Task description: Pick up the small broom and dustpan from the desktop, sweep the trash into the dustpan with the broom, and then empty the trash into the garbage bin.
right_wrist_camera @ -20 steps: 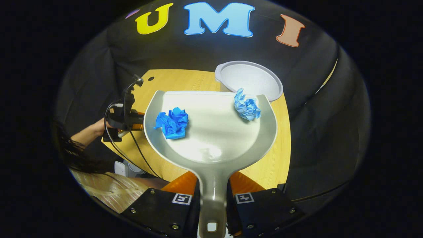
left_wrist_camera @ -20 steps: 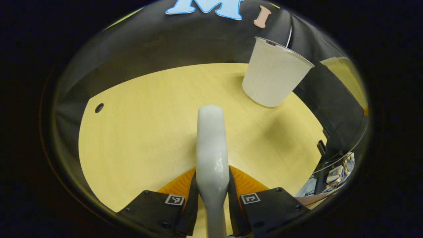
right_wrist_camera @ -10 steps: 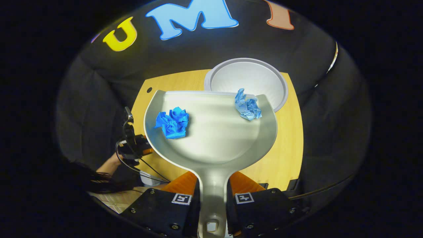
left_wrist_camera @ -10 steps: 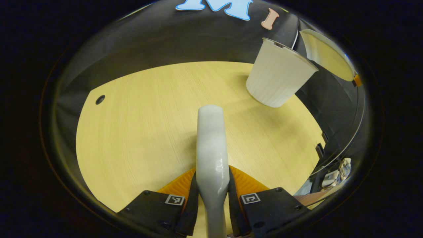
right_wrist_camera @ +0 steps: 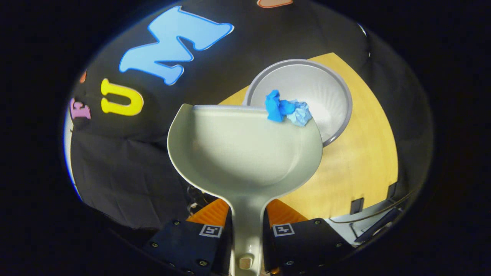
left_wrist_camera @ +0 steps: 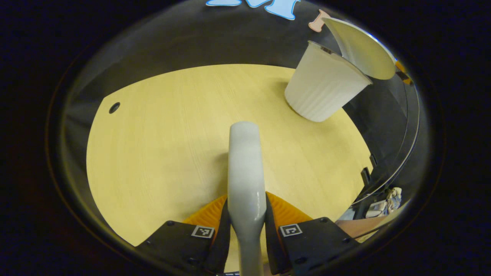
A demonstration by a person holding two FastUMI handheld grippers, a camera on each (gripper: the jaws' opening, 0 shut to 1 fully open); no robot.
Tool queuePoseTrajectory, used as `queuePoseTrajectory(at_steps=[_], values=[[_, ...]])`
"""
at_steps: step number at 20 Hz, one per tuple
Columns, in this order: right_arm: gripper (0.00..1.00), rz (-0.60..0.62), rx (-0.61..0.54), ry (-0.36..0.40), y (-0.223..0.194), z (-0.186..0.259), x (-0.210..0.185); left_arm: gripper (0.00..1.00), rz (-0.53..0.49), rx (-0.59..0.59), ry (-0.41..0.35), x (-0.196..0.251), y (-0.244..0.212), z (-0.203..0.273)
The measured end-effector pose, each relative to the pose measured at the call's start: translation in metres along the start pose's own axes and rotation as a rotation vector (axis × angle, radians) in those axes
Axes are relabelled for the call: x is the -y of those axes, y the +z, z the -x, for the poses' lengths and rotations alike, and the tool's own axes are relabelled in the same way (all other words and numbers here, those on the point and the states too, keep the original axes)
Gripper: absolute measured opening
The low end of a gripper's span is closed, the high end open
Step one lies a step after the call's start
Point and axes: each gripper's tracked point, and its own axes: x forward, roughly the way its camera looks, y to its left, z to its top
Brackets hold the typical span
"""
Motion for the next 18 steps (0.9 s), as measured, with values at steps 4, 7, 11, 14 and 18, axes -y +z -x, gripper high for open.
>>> queuePoseTrajectory(at_steps=[4, 7, 11, 14, 18], values=[[0.33, -0.135, 0.034, 0.164, 0.013, -0.004, -0.017, 0.47, -0.007, 0.006, 0.001, 0.002, 0.006, 0.002], [0.33, -0.170, 0.040, 0.186, 0.008, -0.004, -0.015, 0.48, 0.002, 0.013, 0.007, -0.001, 0.006, 0.002], [0.33, -0.108, 0.064, 0.171, -0.002, -0.007, -0.018, 0.47, 0.029, 0.038, 0.008, -0.009, 0.004, 0.004], [0.33, -0.019, 0.073, 0.186, -0.026, -0.011, -0.034, 0.48, 0.050, 0.060, 0.004, -0.019, 0.000, 0.006], [0.33, 0.106, 0.064, 0.174, -0.065, -0.019, -0.043, 0.46, 0.055, 0.106, 0.015, -0.028, -0.003, 0.016]])
